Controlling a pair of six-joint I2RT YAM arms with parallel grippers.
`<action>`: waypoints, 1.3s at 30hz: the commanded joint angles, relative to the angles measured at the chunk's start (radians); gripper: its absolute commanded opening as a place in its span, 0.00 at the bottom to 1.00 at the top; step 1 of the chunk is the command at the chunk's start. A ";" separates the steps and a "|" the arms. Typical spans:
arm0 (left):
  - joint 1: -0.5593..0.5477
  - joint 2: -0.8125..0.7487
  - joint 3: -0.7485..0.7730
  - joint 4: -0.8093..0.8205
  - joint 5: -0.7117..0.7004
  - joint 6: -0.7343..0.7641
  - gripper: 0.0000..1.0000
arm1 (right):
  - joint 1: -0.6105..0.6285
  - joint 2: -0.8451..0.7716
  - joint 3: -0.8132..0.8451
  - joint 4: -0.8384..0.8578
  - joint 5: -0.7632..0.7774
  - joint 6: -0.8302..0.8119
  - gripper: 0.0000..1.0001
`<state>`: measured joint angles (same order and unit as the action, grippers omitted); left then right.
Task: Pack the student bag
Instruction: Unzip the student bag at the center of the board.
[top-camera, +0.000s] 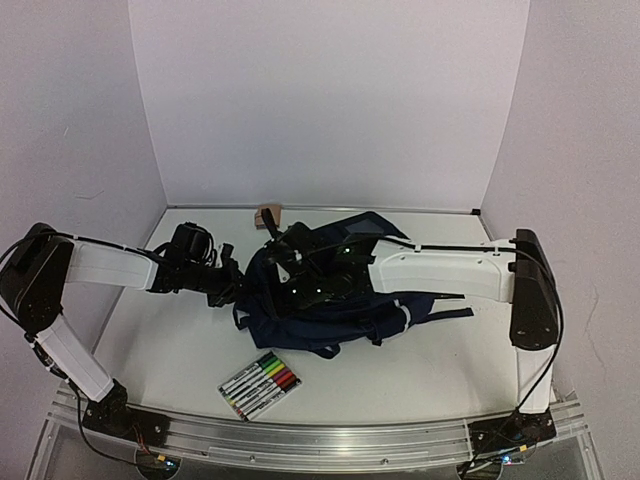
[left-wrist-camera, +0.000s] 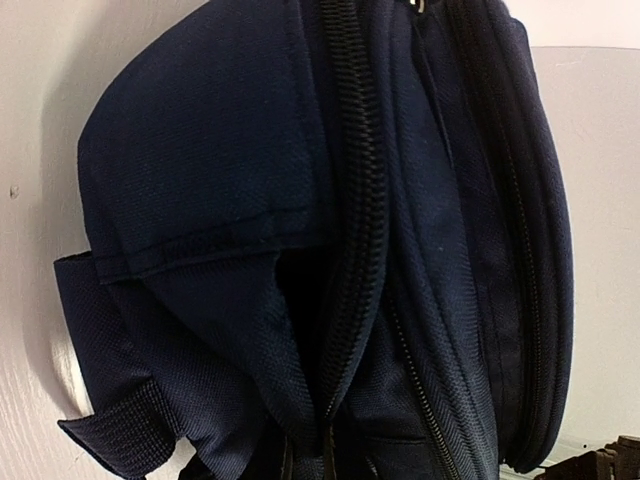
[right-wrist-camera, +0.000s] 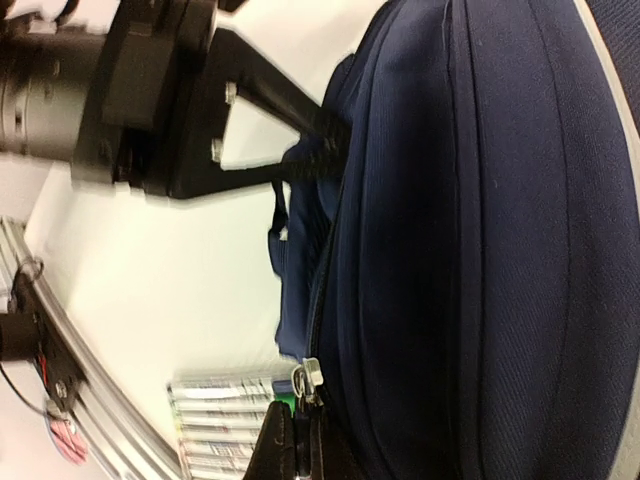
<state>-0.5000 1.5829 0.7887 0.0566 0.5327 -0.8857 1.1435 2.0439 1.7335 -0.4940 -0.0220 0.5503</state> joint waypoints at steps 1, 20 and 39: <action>-0.063 -0.008 0.025 0.098 0.113 0.032 0.00 | 0.016 0.075 0.155 0.173 0.046 0.043 0.01; -0.081 -0.346 0.024 -0.251 -0.124 0.376 0.57 | 0.008 -0.303 -0.203 0.177 0.246 -0.100 0.59; -0.226 -0.221 0.099 -0.382 -0.307 0.744 0.67 | -0.036 -0.373 -0.363 0.264 0.186 -0.040 0.60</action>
<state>-0.7196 1.3344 0.8469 -0.3153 0.2667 -0.2204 1.1110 1.7180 1.3886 -0.2810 0.1774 0.4914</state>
